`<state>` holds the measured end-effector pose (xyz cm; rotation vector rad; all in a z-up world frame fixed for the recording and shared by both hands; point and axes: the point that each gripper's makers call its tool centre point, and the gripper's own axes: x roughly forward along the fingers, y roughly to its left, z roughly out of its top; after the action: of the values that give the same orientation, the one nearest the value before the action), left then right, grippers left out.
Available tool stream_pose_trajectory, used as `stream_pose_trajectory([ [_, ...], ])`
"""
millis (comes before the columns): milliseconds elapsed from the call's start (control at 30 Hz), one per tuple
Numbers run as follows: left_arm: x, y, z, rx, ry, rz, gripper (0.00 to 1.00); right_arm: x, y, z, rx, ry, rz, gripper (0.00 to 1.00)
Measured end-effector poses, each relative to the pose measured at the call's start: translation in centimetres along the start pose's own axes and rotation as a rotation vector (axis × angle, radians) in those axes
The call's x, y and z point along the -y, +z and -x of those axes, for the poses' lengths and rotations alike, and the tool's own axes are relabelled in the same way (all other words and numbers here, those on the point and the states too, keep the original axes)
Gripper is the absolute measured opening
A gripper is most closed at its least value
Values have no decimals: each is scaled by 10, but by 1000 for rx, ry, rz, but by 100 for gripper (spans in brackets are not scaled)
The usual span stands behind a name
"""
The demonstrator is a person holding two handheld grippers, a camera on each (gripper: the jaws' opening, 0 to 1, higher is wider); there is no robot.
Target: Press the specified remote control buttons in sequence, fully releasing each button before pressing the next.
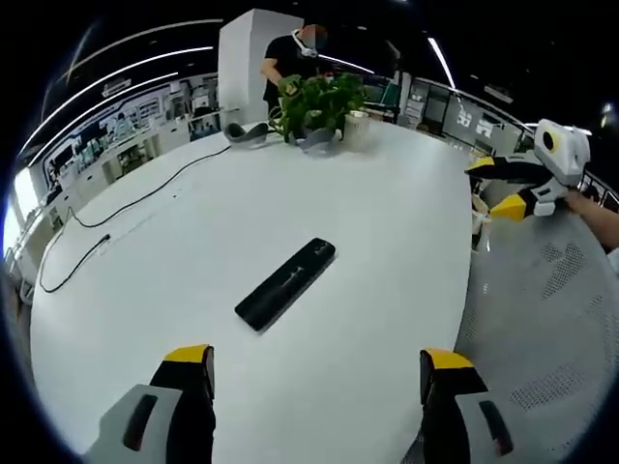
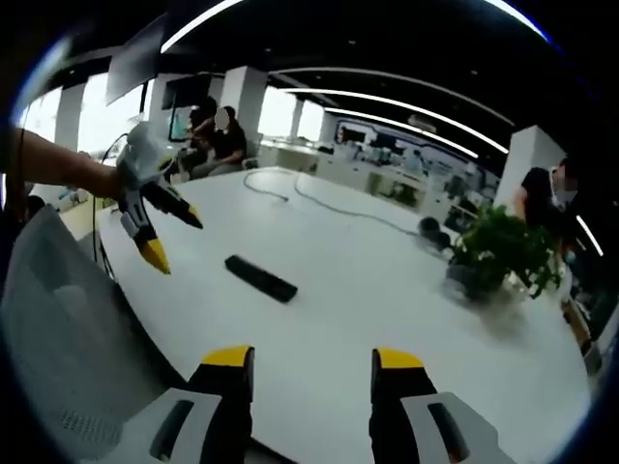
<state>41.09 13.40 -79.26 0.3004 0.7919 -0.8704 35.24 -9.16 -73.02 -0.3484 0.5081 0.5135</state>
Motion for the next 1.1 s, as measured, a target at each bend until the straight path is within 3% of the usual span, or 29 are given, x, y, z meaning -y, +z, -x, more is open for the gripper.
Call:
stream_pose_trajectory([
  [100,-3,0,-5,-30,-9,-34,91,5,-4,1,-20,-27,7,46],
  [433,-9,-1,-20,-112,-33,-141,87,5,-8,0,-32,-17,-5,45],
  [700,-26,6,-31,-121,-43,-103,83,6,-8,0,-31,-20,-5,44],
  [900,-33,8,-37,-147,-41,-154,78,6,-6,-1,-21,-15,-12,44],
  [1100,-35,6,-48,-164,-52,-157,75,7,-10,-1,-32,-18,-15,42],
])
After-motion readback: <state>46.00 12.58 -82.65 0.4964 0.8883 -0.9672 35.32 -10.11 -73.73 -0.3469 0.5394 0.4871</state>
